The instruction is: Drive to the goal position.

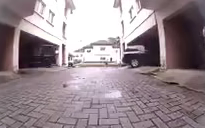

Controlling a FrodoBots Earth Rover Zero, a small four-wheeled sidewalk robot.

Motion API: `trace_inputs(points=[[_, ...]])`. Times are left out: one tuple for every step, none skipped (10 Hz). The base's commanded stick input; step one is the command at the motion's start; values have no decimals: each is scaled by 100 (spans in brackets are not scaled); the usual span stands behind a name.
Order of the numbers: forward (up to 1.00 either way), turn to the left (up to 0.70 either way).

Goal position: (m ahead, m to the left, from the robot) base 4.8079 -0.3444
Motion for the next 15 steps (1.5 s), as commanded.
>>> trace_inputs(points=[[50, 0], [50, 0], [50, 0], [50, 0], [50, 0], [50, 0], [50, 0], [50, 0], [50, 3], [50, 11], [50, 9], [50, 6], [50, 0], [50, 0], [50, 0]])
